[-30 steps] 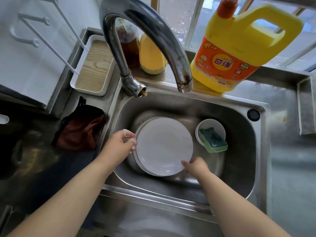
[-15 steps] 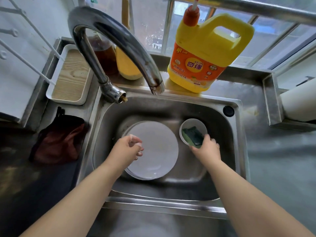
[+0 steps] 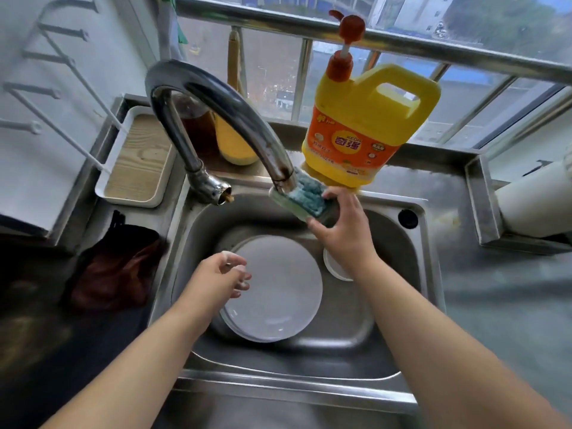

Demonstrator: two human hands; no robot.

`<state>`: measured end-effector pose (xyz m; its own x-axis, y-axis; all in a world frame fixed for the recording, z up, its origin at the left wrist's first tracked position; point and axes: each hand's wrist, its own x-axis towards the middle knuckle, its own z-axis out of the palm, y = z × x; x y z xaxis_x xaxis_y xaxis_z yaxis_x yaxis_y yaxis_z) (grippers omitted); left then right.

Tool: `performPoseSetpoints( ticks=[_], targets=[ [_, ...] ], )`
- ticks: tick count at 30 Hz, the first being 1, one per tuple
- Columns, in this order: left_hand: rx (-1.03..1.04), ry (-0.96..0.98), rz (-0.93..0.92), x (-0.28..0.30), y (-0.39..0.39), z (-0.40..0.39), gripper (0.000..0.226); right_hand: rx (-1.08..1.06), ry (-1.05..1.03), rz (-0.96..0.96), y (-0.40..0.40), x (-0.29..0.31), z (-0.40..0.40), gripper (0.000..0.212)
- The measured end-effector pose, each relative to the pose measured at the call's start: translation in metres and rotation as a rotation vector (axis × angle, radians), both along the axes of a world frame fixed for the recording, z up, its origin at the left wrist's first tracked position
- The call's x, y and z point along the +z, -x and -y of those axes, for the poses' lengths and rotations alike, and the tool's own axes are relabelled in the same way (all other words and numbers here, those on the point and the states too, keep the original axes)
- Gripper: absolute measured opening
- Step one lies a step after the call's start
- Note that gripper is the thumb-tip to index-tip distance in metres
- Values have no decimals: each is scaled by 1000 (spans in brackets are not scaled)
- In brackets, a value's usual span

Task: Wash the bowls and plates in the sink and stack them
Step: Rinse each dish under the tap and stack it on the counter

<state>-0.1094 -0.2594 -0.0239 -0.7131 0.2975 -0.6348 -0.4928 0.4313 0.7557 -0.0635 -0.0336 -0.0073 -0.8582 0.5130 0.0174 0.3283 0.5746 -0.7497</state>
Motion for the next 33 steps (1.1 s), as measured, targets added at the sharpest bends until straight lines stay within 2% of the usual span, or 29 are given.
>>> performPoseSetpoints(
  ticks=[3, 6, 12, 15, 18, 23, 28, 33],
  targets=[
    [13, -1, -17, 1, 4, 5, 12, 61, -40, -9, 35, -8, -4, 39],
    [49, 5, -24, -2, 7, 12, 12, 15, -112, 54, 50, -16, -7, 36],
    [83, -8, -7, -1, 5, 10, 13, 3, -136, 106, 51, -13, -2, 53],
    [189, -60, 3, 4, 11, -2, 11, -31, -169, 44, 32, -5, 4, 54],
    [345, -122, -3, 5, 25, -18, 9, -13, -104, -3, 4, 0, 19, 46],
    [534, -180, 57, -5, 55, -44, 21, 58, 31, 19, -39, -9, 47, 39],
    [583, -191, -6, -10, 72, -56, 25, 59, 139, 67, -62, -16, 62, 33],
    [619, -150, -64, -13, 73, -60, 12, 49, 159, 79, -62, -16, 65, 30]
  ],
)
